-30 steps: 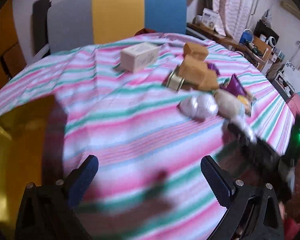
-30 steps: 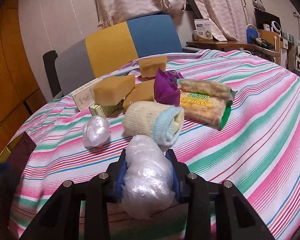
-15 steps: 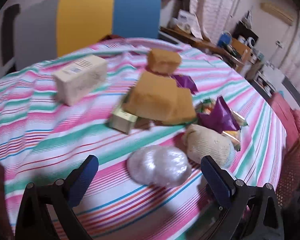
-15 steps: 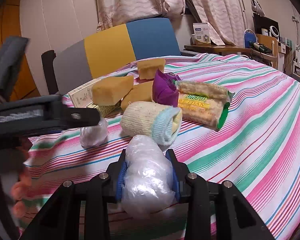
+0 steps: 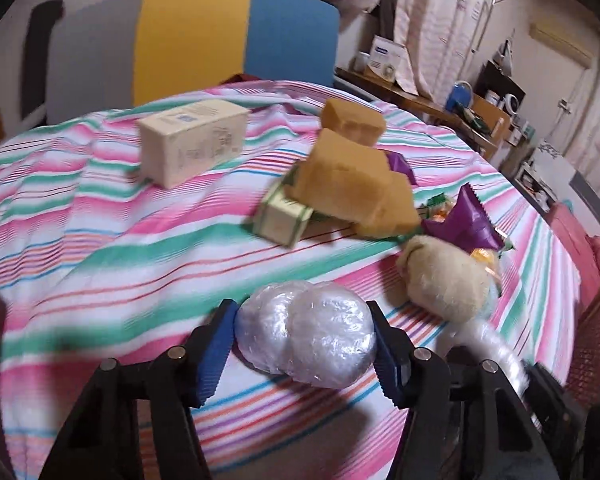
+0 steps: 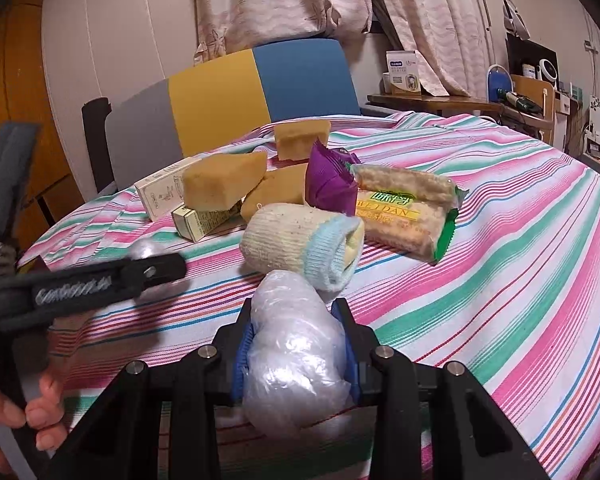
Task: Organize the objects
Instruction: 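Grasp another plastic-wrapped ball with the left gripper while right gripper holds its ball, then carry the ball into the gold tray and open the left gripper while right carries its ball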
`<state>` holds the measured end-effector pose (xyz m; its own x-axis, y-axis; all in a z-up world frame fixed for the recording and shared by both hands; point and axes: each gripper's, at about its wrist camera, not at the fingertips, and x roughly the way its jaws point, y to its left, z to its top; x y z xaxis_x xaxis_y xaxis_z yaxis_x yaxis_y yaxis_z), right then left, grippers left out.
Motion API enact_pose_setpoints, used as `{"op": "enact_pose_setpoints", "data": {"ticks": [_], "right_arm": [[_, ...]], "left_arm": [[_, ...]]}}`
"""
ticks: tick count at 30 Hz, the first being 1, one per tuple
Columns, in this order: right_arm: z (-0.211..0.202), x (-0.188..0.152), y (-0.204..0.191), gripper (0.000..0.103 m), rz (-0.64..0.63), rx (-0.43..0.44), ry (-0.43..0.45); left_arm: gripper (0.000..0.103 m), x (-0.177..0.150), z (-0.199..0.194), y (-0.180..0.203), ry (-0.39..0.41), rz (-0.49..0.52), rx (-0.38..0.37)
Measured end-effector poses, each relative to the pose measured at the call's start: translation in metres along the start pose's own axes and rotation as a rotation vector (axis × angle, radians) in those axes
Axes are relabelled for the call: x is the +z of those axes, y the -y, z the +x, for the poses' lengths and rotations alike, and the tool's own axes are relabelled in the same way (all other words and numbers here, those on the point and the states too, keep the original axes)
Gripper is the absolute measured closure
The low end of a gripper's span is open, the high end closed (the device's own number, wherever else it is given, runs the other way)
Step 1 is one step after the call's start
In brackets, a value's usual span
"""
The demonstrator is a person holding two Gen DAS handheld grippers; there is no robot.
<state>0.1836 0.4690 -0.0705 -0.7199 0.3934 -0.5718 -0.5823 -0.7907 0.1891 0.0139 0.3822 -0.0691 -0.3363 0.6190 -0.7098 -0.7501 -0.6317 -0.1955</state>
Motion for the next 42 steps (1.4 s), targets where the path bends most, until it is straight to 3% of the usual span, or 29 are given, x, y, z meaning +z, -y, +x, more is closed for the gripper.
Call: {"op": "enact_pose_setpoints", "data": {"ticks": [5,11,21,35,38,42], "right_arm": [[-0.001,0.000,0.000,0.066,-0.004,-0.020,0.007],[-0.001,0.000,0.000,0.066,-0.006,-0.025,0.005],[-0.001,0.000,-0.001,0.066,-0.012,-0.033,0.001],[-0.005,0.001,-0.006,0.066,-0.034,-0.053,0.004],[-0.014,0.003,-0.017,0.066,-0.089,-0.036,0.026],[-0.031,0.006,-0.046,0.066,-0.129,0.059,0.047]], "left_arm": [[0.041,-0.023,-0.024,-0.012,0.029,-0.018,0.071],[0.041,-0.048,-0.075,-0.024,0.068,-0.065,0.055],[0.041,-0.048,-0.153,-0.067,0.186,-0.135,0.134],[0.041,-0.089,-0.208,-0.167,0.196,-0.324,0.326],[0.041,-0.099,-0.214,-0.185,0.181,-0.350,0.357],[0.040,-0.111,-0.218,-0.207,0.153,-0.379,0.429]]}}
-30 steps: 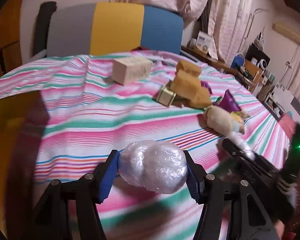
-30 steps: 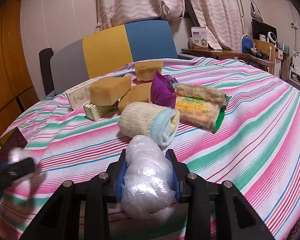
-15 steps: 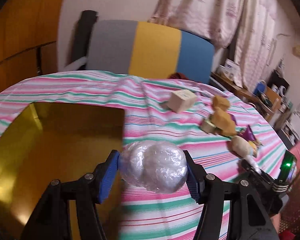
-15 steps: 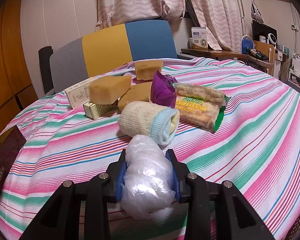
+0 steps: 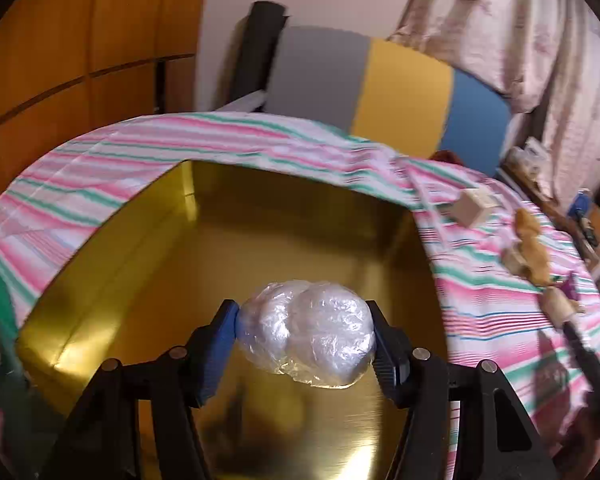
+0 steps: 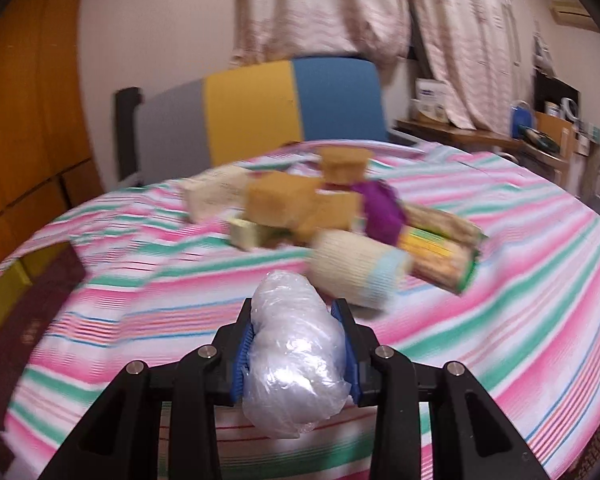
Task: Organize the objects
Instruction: 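Carry the ball into the gold tray and open the left gripper while right carries its ball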
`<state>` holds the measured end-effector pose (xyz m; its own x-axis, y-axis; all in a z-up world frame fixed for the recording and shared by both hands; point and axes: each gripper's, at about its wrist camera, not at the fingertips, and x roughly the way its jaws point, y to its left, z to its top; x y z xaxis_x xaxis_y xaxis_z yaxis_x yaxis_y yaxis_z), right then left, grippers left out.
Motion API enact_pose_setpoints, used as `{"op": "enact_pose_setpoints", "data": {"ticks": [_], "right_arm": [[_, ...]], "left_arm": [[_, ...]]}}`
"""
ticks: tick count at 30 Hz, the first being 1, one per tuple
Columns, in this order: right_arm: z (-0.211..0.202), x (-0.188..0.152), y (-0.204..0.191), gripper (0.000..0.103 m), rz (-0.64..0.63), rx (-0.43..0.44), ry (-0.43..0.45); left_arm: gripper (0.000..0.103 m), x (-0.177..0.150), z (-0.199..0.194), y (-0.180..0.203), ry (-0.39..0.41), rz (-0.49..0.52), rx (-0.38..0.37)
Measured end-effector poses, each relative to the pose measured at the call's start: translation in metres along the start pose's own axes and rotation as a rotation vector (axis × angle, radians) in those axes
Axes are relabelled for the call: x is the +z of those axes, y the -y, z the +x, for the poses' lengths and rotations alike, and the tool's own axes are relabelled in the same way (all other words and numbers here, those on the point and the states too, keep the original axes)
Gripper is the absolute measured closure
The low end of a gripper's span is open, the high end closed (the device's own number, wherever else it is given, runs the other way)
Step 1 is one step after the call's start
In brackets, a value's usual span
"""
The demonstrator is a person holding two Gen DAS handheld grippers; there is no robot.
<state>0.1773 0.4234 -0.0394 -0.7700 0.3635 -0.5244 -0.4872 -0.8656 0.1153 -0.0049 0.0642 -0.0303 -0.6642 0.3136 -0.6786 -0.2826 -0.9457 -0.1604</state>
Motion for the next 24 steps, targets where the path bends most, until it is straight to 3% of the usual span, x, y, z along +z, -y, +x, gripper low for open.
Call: {"op": "enact_pose_setpoints", "data": {"ticks": [6,12,16,21,23,24], "right_arm": [[-0.023,0.012,-0.065,0.066,-0.054,0.199,0.019],[-0.050,0.018,-0.148,0.066,-0.197,0.421,0.037],[-0.063,0.016,-0.195,0.066,-0.257,0.553,0.010],[-0.064,0.008,-0.236,0.066,-0.324,0.633,-0.039],[-0.060,0.002,-0.253,0.066,-0.358,0.660,-0.067],[-0.057,-0.002,-0.259,0.066,-0.365,0.668,-0.080]], "left_arm": [[0.040,-0.007,0.008,-0.037,-0.033,-0.055,0.125],[0.039,-0.013,0.014,-0.061,-0.051,-0.078,0.240],[0.038,-0.015,0.013,-0.072,-0.043,-0.077,0.263],[0.032,-0.015,0.012,-0.078,-0.045,-0.105,0.256],[0.026,-0.014,0.007,-0.078,-0.036,-0.110,0.258],[0.017,-0.012,0.005,-0.076,-0.029,-0.111,0.269]]}}
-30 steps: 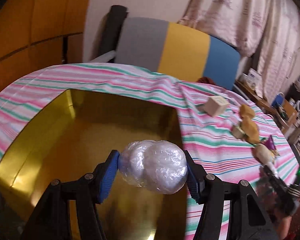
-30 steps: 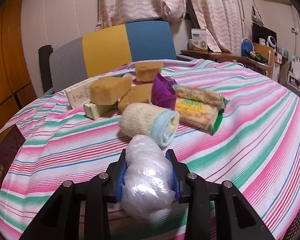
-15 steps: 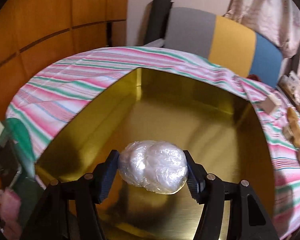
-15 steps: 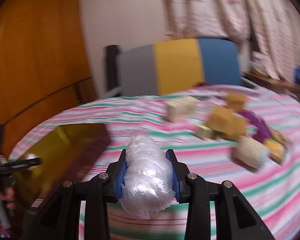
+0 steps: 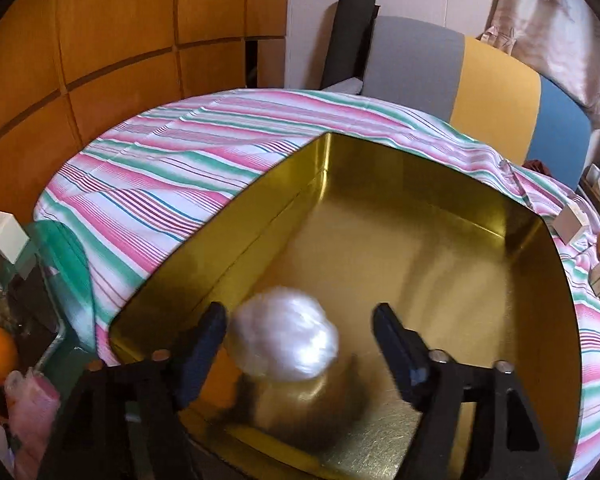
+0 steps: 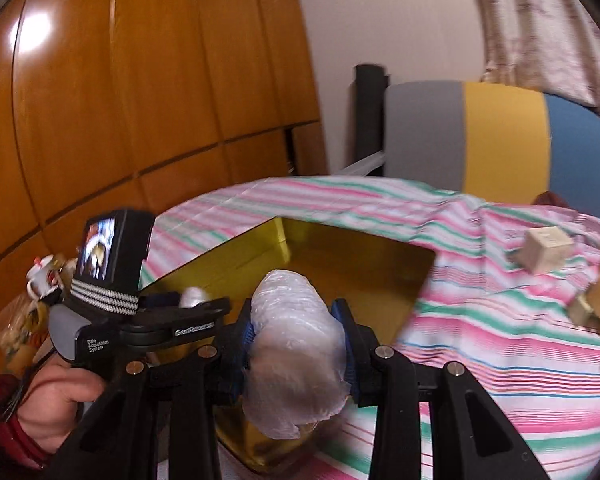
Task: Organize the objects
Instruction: 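Carry the ball into the gold tray and open the left gripper while right carries its ball, then lower the wrapped ball into the gold tray and open the right gripper, then grasp the cream knitted sock roll with the right gripper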
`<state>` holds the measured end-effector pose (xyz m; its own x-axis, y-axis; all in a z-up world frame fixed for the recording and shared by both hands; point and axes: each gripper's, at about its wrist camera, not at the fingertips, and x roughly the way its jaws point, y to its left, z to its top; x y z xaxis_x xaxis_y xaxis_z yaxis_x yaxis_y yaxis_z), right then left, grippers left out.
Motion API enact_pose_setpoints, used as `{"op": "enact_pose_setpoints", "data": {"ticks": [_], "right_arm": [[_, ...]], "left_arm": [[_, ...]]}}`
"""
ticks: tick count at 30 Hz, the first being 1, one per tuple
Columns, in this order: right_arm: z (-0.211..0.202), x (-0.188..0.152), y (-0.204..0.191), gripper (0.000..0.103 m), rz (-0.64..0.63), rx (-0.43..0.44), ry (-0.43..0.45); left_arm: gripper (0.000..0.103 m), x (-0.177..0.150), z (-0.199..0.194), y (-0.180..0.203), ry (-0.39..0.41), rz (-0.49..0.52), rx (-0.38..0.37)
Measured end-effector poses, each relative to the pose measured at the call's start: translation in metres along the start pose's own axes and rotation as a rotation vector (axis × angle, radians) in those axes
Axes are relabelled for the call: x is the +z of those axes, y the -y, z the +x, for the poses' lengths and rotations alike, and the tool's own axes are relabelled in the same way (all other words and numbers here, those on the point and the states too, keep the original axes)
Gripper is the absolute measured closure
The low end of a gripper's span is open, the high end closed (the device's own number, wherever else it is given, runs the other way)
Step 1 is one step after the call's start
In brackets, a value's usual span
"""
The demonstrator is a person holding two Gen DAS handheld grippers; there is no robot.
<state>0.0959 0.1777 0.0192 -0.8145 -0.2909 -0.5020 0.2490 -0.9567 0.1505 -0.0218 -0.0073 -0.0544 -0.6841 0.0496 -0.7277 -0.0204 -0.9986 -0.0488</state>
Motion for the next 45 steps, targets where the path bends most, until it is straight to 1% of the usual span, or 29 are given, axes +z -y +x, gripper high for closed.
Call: {"op": "enact_pose_setpoints", "data": {"ticks": [1,4,6,11,15,17,18,19,20,22,25,28,31,33,36,38,42,43,45], "right_arm": [[0.009,-0.001,-0.005,0.066,0.004,0.016,-0.020],[0.027,-0.006,-0.008,0.065,0.011,0.036,-0.065],[0.036,-0.007,-0.011,0.065,0.008,0.049,-0.081],[0.050,-0.008,-0.015,0.065,0.003,0.063,-0.104],[0.061,-0.007,-0.015,0.064,0.025,0.066,-0.136],[0.065,-0.008,-0.014,0.054,0.047,0.072,-0.148],[0.065,-0.007,-0.014,0.053,0.052,0.077,-0.143],[0.063,-0.007,-0.014,0.050,0.054,0.092,-0.127],[0.059,-0.007,-0.014,0.045,0.054,0.099,-0.117],[0.052,-0.006,-0.013,0.039,0.044,0.095,-0.083],[0.033,-0.003,-0.005,0.039,0.042,0.066,-0.009],[0.012,0.000,0.014,0.038,0.098,0.032,0.055],[-0.009,0.002,0.043,0.038,0.165,-0.039,0.110],[-0.018,0.003,0.060,0.037,0.196,-0.081,0.127],[-0.029,-0.002,0.087,0.037,0.225,-0.159,0.113],[-0.037,-0.011,0.105,0.037,0.242,-0.217,0.097],[-0.052,-0.034,0.140,0.037,0.284,-0.340,0.037],[-0.057,-0.041,0.154,0.037,0.300,-0.376,0.017],[-0.068,-0.049,0.173,0.037,0.305,-0.433,-0.005]], "left_arm": [[0.010,0.001,-0.004,-0.001,0.013,-0.007,0.009],[0.005,0.002,-0.018,-0.005,0.066,-0.044,0.004],[0.002,0.004,-0.025,-0.010,0.084,-0.074,0.012],[0.000,0.011,-0.035,-0.026,0.115,-0.176,0.004],[0.000,0.015,-0.040,-0.034,0.113,-0.248,-0.008],[0.000,0.015,-0.041,-0.036,0.109,-0.267,-0.015],[0.000,0.015,-0.042,-0.036,0.108,-0.270,-0.016],[0.000,0.014,-0.043,-0.036,0.108,-0.269,-0.018],[0.000,0.015,-0.044,-0.035,0.108,-0.266,-0.020],[0.000,0.014,-0.046,-0.034,0.112,-0.263,-0.027],[0.000,0.013,-0.050,-0.032,0.116,-0.268,-0.049],[0.000,0.015,-0.055,-0.026,0.115,-0.269,-0.083],[0.000,0.017,-0.062,-0.016,0.120,-0.254,-0.113],[0.000,0.018,-0.067,-0.008,0.127,-0.234,-0.136],[0.000,0.019,-0.073,0.007,0.133,-0.183,-0.174],[0.000,0.018,-0.074,0.019,0.126,-0.141,-0.203],[0.000,0.012,-0.076,0.045,0.087,-0.056,-0.269],[0.000,0.011,-0.076,0.051,0.080,-0.039,-0.282],[0.000,0.007,-0.078,0.064,0.065,0.004,-0.313]]}}
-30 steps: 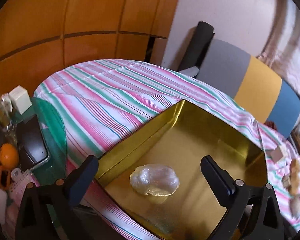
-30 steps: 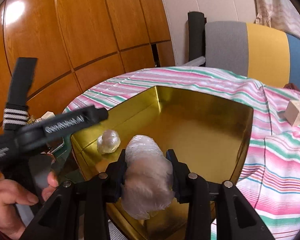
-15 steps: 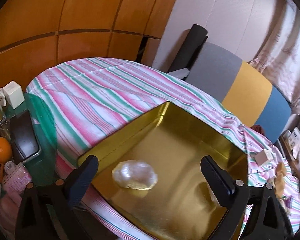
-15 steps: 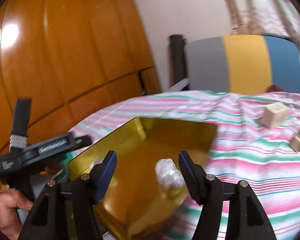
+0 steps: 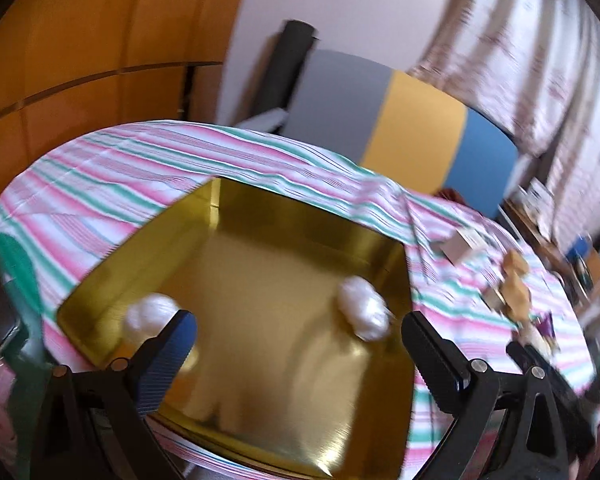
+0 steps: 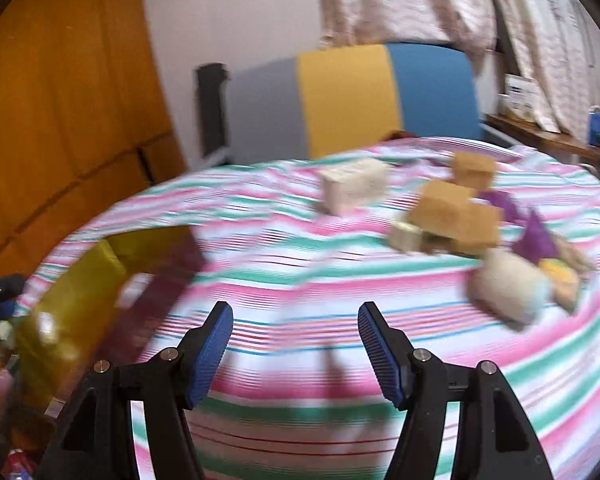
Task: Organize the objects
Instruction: 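Grasp the cream knitted sock roll with the right gripper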
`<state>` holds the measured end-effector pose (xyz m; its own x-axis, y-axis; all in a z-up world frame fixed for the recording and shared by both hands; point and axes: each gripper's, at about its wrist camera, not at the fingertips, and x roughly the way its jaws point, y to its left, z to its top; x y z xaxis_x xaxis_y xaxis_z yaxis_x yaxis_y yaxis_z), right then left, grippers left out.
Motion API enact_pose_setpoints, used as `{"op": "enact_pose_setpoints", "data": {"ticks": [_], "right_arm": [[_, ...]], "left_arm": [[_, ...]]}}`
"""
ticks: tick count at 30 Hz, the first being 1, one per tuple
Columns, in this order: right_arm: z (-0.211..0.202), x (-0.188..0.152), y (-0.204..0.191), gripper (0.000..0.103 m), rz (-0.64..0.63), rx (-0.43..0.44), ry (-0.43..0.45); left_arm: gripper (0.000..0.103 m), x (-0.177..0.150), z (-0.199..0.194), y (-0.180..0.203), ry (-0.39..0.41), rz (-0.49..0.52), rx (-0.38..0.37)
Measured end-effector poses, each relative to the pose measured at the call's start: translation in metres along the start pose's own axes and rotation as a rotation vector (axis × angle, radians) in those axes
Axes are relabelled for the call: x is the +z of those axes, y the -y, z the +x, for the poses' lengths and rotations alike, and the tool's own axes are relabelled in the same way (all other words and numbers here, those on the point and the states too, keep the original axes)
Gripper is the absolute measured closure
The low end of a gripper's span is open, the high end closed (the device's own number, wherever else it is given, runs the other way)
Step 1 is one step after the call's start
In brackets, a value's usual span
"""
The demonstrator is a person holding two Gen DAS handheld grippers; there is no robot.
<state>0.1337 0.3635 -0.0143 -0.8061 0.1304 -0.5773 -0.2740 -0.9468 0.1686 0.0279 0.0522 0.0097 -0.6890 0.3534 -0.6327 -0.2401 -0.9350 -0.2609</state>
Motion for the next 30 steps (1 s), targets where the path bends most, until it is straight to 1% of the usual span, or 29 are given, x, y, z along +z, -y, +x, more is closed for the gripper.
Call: {"op": "enact_pose_setpoints", "data": {"ticks": [3,5,8,12,14,15,16,22,26,30], "right_arm": [[0.001,0.008,0.040,0.037,-0.014,-0.121,0.002],[0.002,0.019,0.067,0.037,-0.015,-0.203,0.001],[0.009,0.034,0.101,0.037,-0.013,-0.250,-0.015],[0.028,0.042,0.129,0.037,-0.055,-0.250,-0.101],[0.039,0.040,0.140,0.037,-0.057,-0.281,-0.150],[0.039,0.039,0.145,0.036,-0.041,-0.260,-0.155],[0.040,0.038,0.151,0.035,-0.003,-0.222,-0.156],[0.041,0.034,0.156,0.032,0.077,-0.199,-0.142],[0.046,0.030,0.152,0.027,0.044,-0.212,-0.158],[0.049,0.023,0.145,0.028,-0.002,-0.245,-0.176]], "left_arm": [[0.000,-0.006,0.002,0.017,-0.029,0.045,-0.053],[0.000,-0.010,0.003,0.029,-0.042,0.073,-0.084],[0.000,-0.015,0.004,0.043,-0.064,0.110,-0.114],[0.000,-0.022,0.004,0.057,-0.089,0.142,-0.156],[0.000,-0.024,0.004,0.062,-0.092,0.155,-0.161],[0.000,-0.025,0.004,0.065,-0.093,0.162,-0.163],[0.000,-0.026,0.004,0.067,-0.095,0.169,-0.167],[0.000,-0.029,0.007,0.071,-0.122,0.166,-0.176],[0.000,-0.031,0.010,0.074,-0.157,0.155,-0.202],[0.000,-0.032,0.010,0.084,-0.160,0.166,-0.209]]}}
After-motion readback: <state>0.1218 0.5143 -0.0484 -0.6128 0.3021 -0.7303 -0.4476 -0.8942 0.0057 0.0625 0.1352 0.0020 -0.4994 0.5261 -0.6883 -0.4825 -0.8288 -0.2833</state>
